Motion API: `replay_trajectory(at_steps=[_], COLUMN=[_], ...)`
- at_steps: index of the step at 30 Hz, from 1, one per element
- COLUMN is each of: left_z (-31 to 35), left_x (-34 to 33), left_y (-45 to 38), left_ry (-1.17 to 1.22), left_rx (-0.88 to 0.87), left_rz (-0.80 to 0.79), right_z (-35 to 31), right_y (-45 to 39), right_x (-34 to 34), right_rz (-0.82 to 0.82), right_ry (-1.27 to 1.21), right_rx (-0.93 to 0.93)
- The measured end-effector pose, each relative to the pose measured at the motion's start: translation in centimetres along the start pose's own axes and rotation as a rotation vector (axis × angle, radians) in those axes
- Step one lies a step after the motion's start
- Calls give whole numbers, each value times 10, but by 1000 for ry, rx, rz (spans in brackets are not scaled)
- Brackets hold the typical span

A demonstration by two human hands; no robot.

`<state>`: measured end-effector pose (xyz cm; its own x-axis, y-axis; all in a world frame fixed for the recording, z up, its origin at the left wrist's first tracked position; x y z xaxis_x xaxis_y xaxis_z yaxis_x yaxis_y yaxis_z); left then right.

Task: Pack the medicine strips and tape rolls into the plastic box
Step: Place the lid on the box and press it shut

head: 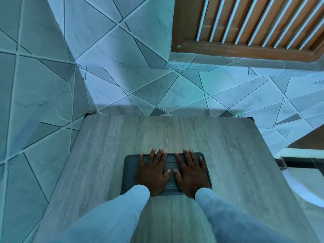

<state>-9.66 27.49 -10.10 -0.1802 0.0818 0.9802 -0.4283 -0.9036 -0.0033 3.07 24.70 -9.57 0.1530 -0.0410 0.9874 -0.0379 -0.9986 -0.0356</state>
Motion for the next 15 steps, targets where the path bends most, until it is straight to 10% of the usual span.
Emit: replay_trajectory(at_steps=[15], left_z=[-57], left_x=[10], left_y=[17], left_ry=[33], left_rx=[83], left_rz=[101], right_z=[35], right_y=[5], right_x=[3], right_rz=[-50], right_ry=[-56], right_rx=[-157])
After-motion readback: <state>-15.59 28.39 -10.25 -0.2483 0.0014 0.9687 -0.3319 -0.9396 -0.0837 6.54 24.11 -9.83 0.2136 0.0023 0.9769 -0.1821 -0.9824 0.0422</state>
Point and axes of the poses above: each hand's wrist, its own y-axis away from the middle knuckle, its own x-axis out of the back of the hand, z = x × y, the point moved 10 cm from there along -y, towards the middle knuckle, and after that the axes turned 5 degrees about z, right-handed, at the moved point
